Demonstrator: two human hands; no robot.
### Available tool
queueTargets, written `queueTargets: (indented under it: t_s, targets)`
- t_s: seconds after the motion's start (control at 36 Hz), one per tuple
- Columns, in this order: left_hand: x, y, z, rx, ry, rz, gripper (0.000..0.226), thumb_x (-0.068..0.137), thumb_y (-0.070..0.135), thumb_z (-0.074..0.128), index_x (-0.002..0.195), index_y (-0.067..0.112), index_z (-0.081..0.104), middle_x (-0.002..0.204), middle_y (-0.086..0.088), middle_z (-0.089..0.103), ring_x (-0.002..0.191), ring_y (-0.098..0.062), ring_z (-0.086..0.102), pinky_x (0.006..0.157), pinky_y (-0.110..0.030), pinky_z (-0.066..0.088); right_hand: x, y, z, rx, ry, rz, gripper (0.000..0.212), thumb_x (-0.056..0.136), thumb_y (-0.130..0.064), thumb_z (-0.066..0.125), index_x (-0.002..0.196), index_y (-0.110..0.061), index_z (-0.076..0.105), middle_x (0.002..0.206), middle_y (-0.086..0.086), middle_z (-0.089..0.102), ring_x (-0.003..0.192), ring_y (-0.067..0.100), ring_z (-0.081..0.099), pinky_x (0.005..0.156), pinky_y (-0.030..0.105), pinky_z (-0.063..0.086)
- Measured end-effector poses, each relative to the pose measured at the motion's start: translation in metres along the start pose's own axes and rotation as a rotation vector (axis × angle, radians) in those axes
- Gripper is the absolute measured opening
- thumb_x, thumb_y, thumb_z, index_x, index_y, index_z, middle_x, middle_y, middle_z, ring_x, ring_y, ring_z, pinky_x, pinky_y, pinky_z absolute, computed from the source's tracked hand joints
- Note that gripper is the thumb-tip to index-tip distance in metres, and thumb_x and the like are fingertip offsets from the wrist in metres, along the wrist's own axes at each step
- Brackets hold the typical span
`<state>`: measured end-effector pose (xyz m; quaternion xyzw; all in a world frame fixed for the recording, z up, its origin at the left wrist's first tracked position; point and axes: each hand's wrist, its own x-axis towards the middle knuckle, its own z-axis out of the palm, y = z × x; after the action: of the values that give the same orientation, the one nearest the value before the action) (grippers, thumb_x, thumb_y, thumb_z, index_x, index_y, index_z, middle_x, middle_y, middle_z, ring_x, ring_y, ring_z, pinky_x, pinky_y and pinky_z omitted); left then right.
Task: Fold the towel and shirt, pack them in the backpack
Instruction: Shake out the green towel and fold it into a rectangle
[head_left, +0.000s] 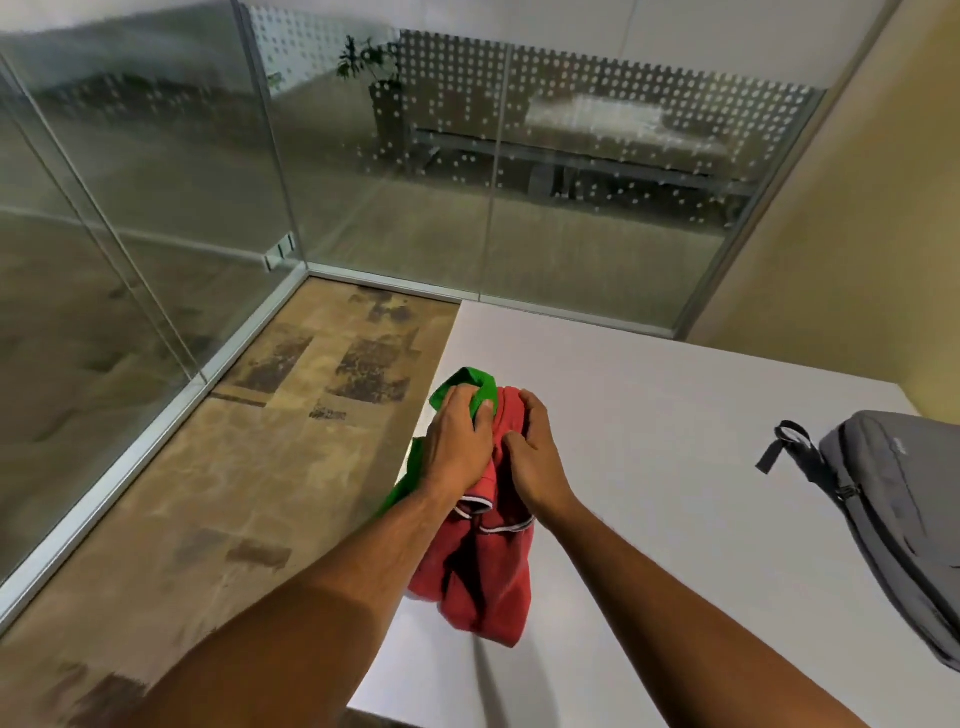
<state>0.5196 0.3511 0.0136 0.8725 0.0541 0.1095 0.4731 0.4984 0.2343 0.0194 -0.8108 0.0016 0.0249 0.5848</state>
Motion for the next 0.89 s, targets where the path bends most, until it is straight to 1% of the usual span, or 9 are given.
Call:
queueTargets:
  t_s: [0.06,0.11,0.19,0.25,0.31,0.36,0.42,0.56,0.89]
  targets:
    - [-0.003,-0.014,0.009,0.009,-0.052,-0.029,0.016,0.103,0.027,0.053,0.117,0.023,0.056,0.113,0.004,0.062,0.099,-0.022,0.060,0.083,-0.039,0.048,0.001,0.017,-0.002,-0.062,-0.059,0.000,0.043,0.093,-0.011,0.045,0.132,-0.026,0.043,0.130,-0.002,0.055,0.116,0.013,0.056,0.107,0.039,0.046]
    - [-0.008,-0.029,0.016,0.038,-0.120,-0.054,0.020,0.101,0.018,0.056,0.121,0.016,0.056,0.117,0.000,0.062,0.105,-0.022,0.060,0.088,-0.036,0.047,0.001,0.033,-0.002,-0.140,-0.124,0.022,0.035,0.093,-0.007,0.046,0.124,-0.024,0.045,0.117,0.000,0.058,0.107,0.019,0.058,0.100,0.043,0.049]
    - [-0.017,-0.053,0.027,0.156,-0.267,-0.127,0.025,0.098,0.013,0.058,0.123,0.010,0.056,0.121,-0.009,0.062,0.111,-0.028,0.061,0.089,-0.034,0.044,-0.005,0.056,-0.004,-0.280,-0.296,0.072,0.049,0.094,-0.002,0.048,0.142,-0.011,0.042,0.132,0.001,0.055,0.121,0.020,0.054,0.103,0.020,0.040]
    - [-0.025,-0.072,0.036,0.253,-0.402,-0.186,0.034,0.098,0.014,0.058,0.131,0.010,0.053,0.129,-0.013,0.061,0.117,-0.032,0.060,0.094,-0.035,0.044,-0.012,0.065,-0.006,-0.383,-0.404,0.115,0.061,0.094,0.002,0.047,0.153,-0.002,0.032,0.145,0.003,0.047,0.136,0.022,0.045,0.105,0.015,0.028]
    - [-0.035,-0.090,0.043,0.326,-0.536,-0.216,0.046,0.098,0.015,0.056,0.143,0.010,0.048,0.142,-0.014,0.056,0.129,-0.030,0.055,0.105,-0.032,0.042,-0.017,0.083,-0.005,-0.480,-0.518,0.126,0.062,0.094,0.003,0.045,0.154,0.003,0.028,0.151,0.010,0.041,0.144,0.027,0.037,0.114,0.024,0.025]
    - [-0.046,-0.104,0.049,0.375,-0.649,-0.205,0.050,0.098,0.013,0.054,0.147,0.009,0.044,0.151,-0.013,0.049,0.139,-0.028,0.047,0.114,-0.030,0.034,-0.023,0.103,-0.005,-0.636,-0.625,0.186,0.071,0.100,-0.009,0.043,0.162,0.001,0.010,0.169,0.019,0.013,0.158,0.031,0.011,0.127,0.033,0.012]
    - [-0.056,-0.114,0.055,0.441,-0.725,-0.165,0.053,0.098,0.008,0.050,0.150,0.005,0.039,0.156,-0.013,0.041,0.146,-0.028,0.038,0.119,-0.030,0.027,-0.027,0.123,-0.004,-0.736,-0.683,0.238,0.077,0.101,-0.019,0.043,0.164,-0.005,0.001,0.172,0.020,-0.003,0.160,0.032,0.004,0.129,0.039,0.009]
    - [-0.064,-0.125,0.066,0.607,-0.824,-0.154,0.071,0.102,0.011,0.045,0.163,0.008,0.009,0.171,-0.011,0.000,0.158,-0.027,0.003,0.128,-0.042,0.013,-0.042,0.140,-0.010,-0.855,-0.777,0.220,0.079,0.103,-0.028,0.045,0.165,-0.008,-0.001,0.172,0.015,-0.005,0.160,0.031,0.006,0.129,0.045,0.013]
    - [-0.076,-0.123,0.073,0.713,-0.878,-0.190,0.077,0.105,0.030,0.044,0.163,0.013,-0.004,0.171,-0.007,-0.013,0.158,-0.026,-0.006,0.127,-0.051,0.007,-0.043,0.149,-0.022,-0.909,-0.794,0.093,0.075,0.108,-0.039,0.041,0.165,-0.010,0.002,0.173,0.013,-0.002,0.160,0.028,0.005,0.129,0.048,0.010]
